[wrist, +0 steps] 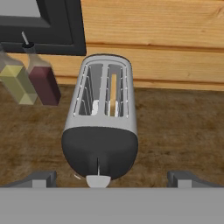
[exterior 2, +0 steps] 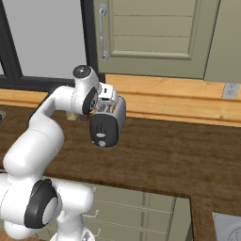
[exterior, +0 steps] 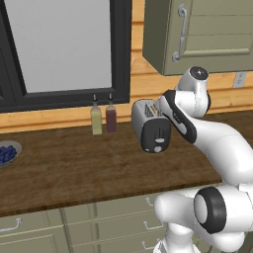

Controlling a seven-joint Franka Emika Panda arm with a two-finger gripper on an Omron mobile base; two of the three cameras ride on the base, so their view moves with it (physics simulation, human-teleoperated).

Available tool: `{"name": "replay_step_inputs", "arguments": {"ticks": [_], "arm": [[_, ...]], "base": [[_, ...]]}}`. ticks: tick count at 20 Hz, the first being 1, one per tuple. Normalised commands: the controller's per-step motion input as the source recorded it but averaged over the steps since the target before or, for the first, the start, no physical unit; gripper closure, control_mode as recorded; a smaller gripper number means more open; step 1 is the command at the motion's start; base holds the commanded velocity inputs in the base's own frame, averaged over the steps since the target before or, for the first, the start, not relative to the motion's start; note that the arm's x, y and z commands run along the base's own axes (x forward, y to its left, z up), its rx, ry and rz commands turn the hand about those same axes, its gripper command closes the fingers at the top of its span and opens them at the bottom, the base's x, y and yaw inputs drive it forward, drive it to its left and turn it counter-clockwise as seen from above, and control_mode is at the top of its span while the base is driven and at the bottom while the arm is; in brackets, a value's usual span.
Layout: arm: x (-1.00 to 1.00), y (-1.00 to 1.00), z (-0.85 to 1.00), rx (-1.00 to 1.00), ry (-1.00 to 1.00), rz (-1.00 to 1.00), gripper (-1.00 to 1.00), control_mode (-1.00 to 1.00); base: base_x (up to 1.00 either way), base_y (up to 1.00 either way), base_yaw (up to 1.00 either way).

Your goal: Start the toaster. Once the lever pops up, take the bread to the plate on the dining counter.

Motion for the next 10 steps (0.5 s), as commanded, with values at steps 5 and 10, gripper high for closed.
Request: {"name": "replay_step_inputs", "arguments": {"ticks": [5, 10], "arm": [[0.0, 0.0, 0.0, 0.0, 0.0, 0.0, -1.0, -1.0], [0.0, 0.0, 0.0, 0.0, 0.0, 0.0, -1.0, -1.0]], "base": [[0.0, 0.0, 0.0], [0.0, 0.0, 0.0]]}}
